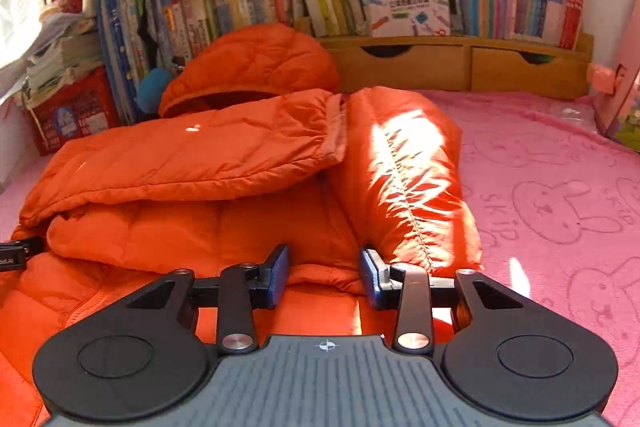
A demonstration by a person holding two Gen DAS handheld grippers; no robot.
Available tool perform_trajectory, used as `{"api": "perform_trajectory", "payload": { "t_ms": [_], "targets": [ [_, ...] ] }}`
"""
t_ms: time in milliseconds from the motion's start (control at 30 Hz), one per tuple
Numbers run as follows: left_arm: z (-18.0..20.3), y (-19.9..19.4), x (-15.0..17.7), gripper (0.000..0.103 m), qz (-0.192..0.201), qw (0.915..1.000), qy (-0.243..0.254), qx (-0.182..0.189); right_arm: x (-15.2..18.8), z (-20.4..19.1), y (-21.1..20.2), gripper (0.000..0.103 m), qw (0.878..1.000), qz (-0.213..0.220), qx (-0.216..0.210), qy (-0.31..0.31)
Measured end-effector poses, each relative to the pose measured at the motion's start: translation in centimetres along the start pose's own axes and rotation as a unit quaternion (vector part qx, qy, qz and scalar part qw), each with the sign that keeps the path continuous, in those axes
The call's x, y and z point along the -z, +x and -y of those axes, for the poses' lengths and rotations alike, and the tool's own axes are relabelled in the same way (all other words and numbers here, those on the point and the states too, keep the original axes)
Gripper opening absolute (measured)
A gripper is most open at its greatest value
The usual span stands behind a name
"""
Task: Fold clothes
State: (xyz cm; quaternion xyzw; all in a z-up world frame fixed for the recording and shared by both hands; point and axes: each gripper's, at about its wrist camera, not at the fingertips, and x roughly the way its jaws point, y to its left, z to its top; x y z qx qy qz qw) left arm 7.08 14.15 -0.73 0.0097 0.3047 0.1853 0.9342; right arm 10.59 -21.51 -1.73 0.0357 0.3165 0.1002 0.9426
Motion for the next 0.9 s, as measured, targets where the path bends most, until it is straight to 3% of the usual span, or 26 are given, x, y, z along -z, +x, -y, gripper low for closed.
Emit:
{"api": "perform_trajectory", "payload": {
  "t_ms": [33, 67, 167, 267, 367, 400, 467, 533, 667, 733, 800, 900],
  "targets": [
    [-1.0, 0.5, 0.0, 0.091, -0.011, 0.9998, -0.013, -0.007, 0.0, 0.9, -0.7, 0.036, 1.000, -0.001, 0.002, 0.000],
    [-1.6, -0.3, -0.5, 0.091, 0.003, 0.9997, -0.026, 0.005, -0.1, 1.5, -1.6, 0.042, 1.000, -0.003, -0.012, -0.004],
    [-1.8, -3.0, -2.8, 0.093, 0.051, 0.9953, -0.053, 0.064, -1.0, 2.1, -4.2, 0.076, 0.997, 0.013, -0.074, -0.004],
    [0.6, -4.0, -4.2, 0.095, 0.058, 0.9886, -0.034, 0.135, -2.6, 0.1, -5.0, 0.076, 0.995, 0.038, -0.079, -0.050],
    [3.9, -4.3, -3.3, 0.095, 0.041, 0.9779, 0.017, 0.204, -3.0, -2.8, -2.6, 0.072, 0.993, 0.022, -0.033, -0.115],
    [4.9, -4.3, -2.8, 0.096, 0.042, 0.9770, 0.034, 0.206, -2.6, -3.6, -1.2, 0.066, 0.991, 0.007, -0.028, -0.129],
    [6.6, -4.0, -1.9, 0.095, 0.043, 0.9816, 0.067, 0.174, -1.8, -5.2, 1.3, 0.057, 0.990, -0.012, -0.027, -0.140],
    [6.9, -3.6, -1.8, 0.095, 0.043, 0.9862, 0.066, 0.146, -1.5, -6.9, 2.9, 0.057, 0.989, -0.015, -0.039, -0.142],
    [6.3, -2.5, -2.8, 0.096, 0.034, 0.9842, 0.035, 0.170, -2.0, -9.9, 4.9, 0.056, 0.986, -0.022, -0.081, -0.145],
    [6.6, -1.2, -2.9, 0.096, 0.031, 0.9900, 0.041, 0.131, -2.1, -10.7, 5.1, 0.056, 0.984, -0.022, -0.082, -0.160],
    [6.8, 0.6, -2.3, 0.097, 0.020, 0.9940, 0.049, 0.096, -2.1, -9.7, 4.6, 0.056, 0.983, -0.025, -0.100, -0.149],
    [6.0, 2.3, -1.3, 0.100, -0.003, 0.9942, 0.029, 0.103, -2.4, -6.1, 2.7, 0.058, 0.983, -0.021, -0.162, -0.084]
  ]
}}
